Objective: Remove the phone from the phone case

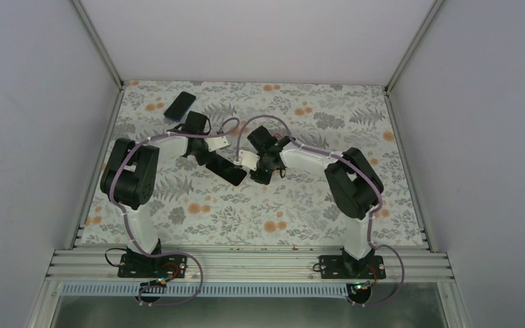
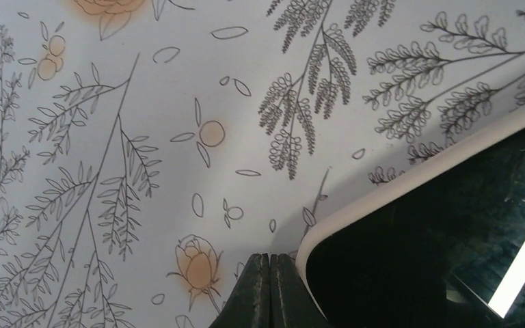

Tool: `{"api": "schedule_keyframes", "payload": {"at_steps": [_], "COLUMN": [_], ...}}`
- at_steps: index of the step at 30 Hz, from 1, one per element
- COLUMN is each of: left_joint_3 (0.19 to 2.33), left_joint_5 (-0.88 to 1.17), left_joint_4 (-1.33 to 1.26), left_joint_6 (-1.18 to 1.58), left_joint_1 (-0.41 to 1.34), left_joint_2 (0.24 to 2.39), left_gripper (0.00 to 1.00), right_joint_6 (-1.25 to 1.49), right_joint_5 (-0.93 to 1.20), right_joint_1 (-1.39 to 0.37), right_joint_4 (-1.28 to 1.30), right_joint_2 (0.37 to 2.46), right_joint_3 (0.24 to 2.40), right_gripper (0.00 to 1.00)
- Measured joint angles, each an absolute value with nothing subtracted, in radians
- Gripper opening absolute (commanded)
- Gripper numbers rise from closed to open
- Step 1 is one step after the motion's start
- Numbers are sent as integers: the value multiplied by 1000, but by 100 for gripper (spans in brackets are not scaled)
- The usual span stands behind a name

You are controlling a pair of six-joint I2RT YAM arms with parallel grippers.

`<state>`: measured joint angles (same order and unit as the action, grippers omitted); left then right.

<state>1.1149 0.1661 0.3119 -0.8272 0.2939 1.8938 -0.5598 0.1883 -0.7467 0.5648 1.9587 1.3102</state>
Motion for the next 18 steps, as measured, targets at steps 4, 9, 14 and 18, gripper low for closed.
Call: {"api": "schedule_keyframes", "payload": {"at_steps": [4, 9, 14, 18], "left_joint_3": [1102, 1092, 1111, 1154], "left_joint_5": [165, 112, 45, 10], "left_joint_4": [331, 356, 381, 397], "left_joint_6": [-824, -784, -722, -677], "left_joint_1": [294, 282, 238, 181], "left_joint_2": [1877, 1835, 1766, 1752], "left_gripper": [17, 80, 100, 100], "right_joint_6": [-582, -610, -609, -608], "right_joint_5": [187, 219, 278, 276], "right_joint_1": [-750, -759, -765, -786], "right_joint_4": [600, 646, 697, 716], "right_joint_2": [1900, 1860, 1963, 2055], "right_joint_3": [1299, 1332, 1481, 1551], "right_gripper": [82, 100, 100, 100]}}
